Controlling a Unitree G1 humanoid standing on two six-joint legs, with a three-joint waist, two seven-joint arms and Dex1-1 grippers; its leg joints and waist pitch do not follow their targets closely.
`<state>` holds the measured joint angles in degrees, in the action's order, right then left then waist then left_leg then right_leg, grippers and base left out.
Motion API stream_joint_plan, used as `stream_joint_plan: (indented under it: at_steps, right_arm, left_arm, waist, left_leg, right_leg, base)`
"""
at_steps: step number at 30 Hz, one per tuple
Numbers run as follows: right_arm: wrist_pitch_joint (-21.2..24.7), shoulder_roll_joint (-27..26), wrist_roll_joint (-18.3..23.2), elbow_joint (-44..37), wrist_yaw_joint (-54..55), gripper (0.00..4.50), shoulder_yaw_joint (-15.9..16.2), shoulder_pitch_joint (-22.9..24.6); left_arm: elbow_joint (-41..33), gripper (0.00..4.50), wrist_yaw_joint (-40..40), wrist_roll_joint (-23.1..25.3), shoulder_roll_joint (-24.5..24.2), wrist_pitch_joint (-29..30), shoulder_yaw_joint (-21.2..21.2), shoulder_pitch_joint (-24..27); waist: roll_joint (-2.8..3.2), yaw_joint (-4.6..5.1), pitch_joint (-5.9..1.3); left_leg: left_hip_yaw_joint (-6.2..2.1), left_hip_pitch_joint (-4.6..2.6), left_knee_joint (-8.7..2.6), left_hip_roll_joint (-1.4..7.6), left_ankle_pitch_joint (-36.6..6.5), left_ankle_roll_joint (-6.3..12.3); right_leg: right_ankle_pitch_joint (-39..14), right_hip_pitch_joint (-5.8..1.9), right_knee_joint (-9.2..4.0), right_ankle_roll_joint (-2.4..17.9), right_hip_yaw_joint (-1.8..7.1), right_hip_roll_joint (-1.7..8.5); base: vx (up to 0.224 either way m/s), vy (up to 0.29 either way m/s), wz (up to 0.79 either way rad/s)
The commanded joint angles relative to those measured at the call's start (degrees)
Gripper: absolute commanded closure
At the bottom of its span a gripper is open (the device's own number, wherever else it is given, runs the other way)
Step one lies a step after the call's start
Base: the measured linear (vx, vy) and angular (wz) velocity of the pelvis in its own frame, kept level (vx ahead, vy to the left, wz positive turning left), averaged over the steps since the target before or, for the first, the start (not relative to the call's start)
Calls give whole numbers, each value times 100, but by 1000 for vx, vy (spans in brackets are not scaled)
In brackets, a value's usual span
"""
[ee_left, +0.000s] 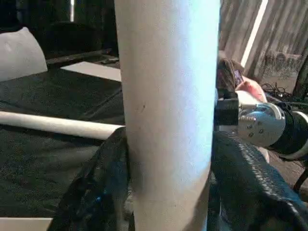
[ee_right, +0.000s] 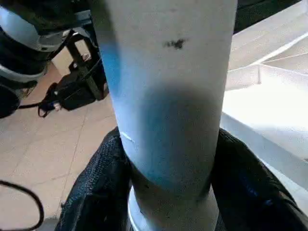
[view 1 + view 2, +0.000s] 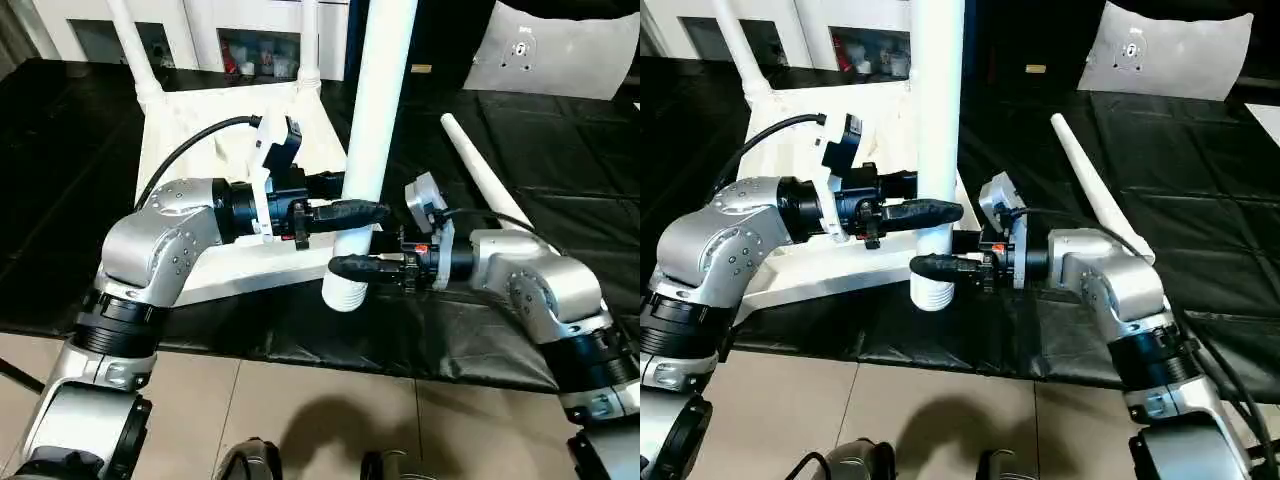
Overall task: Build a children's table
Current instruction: Pick table leg
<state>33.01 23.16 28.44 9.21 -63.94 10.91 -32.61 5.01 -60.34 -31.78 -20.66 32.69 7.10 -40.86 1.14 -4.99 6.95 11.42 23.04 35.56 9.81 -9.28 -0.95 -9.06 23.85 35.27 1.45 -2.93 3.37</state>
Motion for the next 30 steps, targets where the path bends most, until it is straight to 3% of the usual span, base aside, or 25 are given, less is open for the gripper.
stream_joint_plan:
  at_steps: [1,3,7,14,18,20,21,24,30]
  right_arm:
    - [-105,-3,-30,23,84,254,-137,21]
    - [-187,-42,-63,30,174,254,-188,29]
    - [-618,-234,-400,139,710,254,-261,-17]
    - [-994,-885,-578,214,1924,254,-578,18]
    - [-1284,-1259,-858,211,2463,254,-508,141]
    - [-1342,-1326,-917,250,2578,254,-504,151]
    - [-1352,-1432,-934,284,2727,254,-527,163]
    - [-1432,-1598,-1003,311,3012,254,-568,164]
    - [-1515,-1686,-1128,506,3328,254,-710,59]
  left_arm:
    - [20,145,68,27,38,-71,-86,-131]
    - [45,113,76,41,51,-100,-109,-156]
    - [-6,99,274,133,59,-143,-149,-86]
    - [-323,60,1787,1094,515,-921,-99,323]
    - [-530,60,2869,1650,1054,-1265,56,518]
    - [-547,60,3016,1778,1128,-1358,123,553]
    - [-575,89,3296,1827,1326,-1382,100,608]
    - [-580,102,3759,2214,1504,-1594,182,661]
    - [-604,157,3955,2471,1558,-1704,307,741]
  waist:
    - [-39,3,-637]
    - [-36,-1,-633]
    - [-3,8,-628]
    - [1,42,-626]
    - [-23,42,-620]
    - [-30,49,-611]
    - [-23,51,-607]
    - [-15,78,-592]
    - [3,131,-597]
  left_leg:
    - [-169,-180,-371,310,-952,84]
    - [-173,-176,-374,313,-949,75]
    - [-177,-178,-376,312,-986,29]
    - [-191,-178,-398,335,-1057,-18]
    - [-186,-169,-399,330,-1078,47]
    - [-192,-172,-410,326,-1155,21]
    - [-195,-171,-413,330,-1157,13]
    - [-199,-167,-423,323,-1274,-11]
    - [-206,-162,-419,309,-1284,-10]
  right_leg:
    - [-1648,-304,-408,1143,261,472]
    - [-1620,-305,-403,1158,262,480]
    - [-1653,-287,-405,1145,261,478]
    - [-1579,-293,-406,1083,261,472]
    - [-1616,-287,-441,1039,266,469]
    - [-1775,-284,-456,957,262,474]
    - [-1775,-285,-454,955,265,475]
    - [-1830,-268,-479,897,264,459]
    - [-1738,-276,-474,935,261,461]
  base:
    - [0,0,0]
    - [0,0,0]
    - [0,0,0]
    - [0,0,0]
    - [0,0,0]
    - [0,0,0]
    - [0,0,0]
    - [0,0,0]
    - [0,0,0]
